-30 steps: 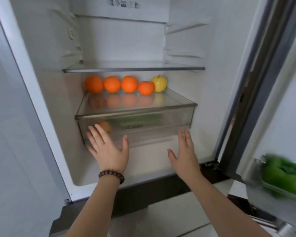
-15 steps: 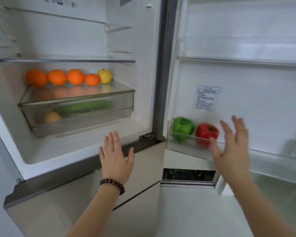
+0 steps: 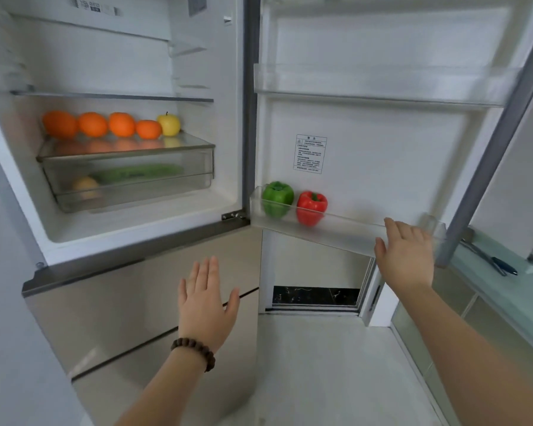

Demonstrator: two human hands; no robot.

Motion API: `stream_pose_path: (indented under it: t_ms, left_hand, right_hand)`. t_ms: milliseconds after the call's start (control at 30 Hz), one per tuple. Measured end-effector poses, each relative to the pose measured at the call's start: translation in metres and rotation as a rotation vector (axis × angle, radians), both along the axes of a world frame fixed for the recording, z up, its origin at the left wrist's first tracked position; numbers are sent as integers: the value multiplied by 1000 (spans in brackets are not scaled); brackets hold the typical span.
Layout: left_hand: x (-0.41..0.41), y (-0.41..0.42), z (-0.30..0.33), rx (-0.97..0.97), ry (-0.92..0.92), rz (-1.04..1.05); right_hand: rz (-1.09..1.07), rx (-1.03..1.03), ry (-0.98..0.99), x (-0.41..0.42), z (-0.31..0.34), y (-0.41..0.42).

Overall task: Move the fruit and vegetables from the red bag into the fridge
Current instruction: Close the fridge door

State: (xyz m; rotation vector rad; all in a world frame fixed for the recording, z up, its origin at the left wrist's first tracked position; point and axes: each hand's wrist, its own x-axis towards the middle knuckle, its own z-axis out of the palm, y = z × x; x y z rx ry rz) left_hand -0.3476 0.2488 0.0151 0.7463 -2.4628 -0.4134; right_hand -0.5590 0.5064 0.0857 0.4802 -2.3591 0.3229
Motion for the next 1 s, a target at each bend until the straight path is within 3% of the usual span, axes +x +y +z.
stream_pose_path:
  t_ms: [367, 867, 933, 1000]
  left_hand:
    - [125, 14, 5, -37, -20, 160]
    - [218, -48, 34, -38, 31, 185]
    - [231, -62, 38, -39, 40, 176]
    - [244, -79, 44, -52, 54, 170]
  right_hand:
    - [95, 151, 39, 119, -13, -40]
    - [102, 664, -110, 284, 20, -183]
    - [160, 647, -137, 300, 22, -205]
    - [305, 499, -127, 319, 21, -222]
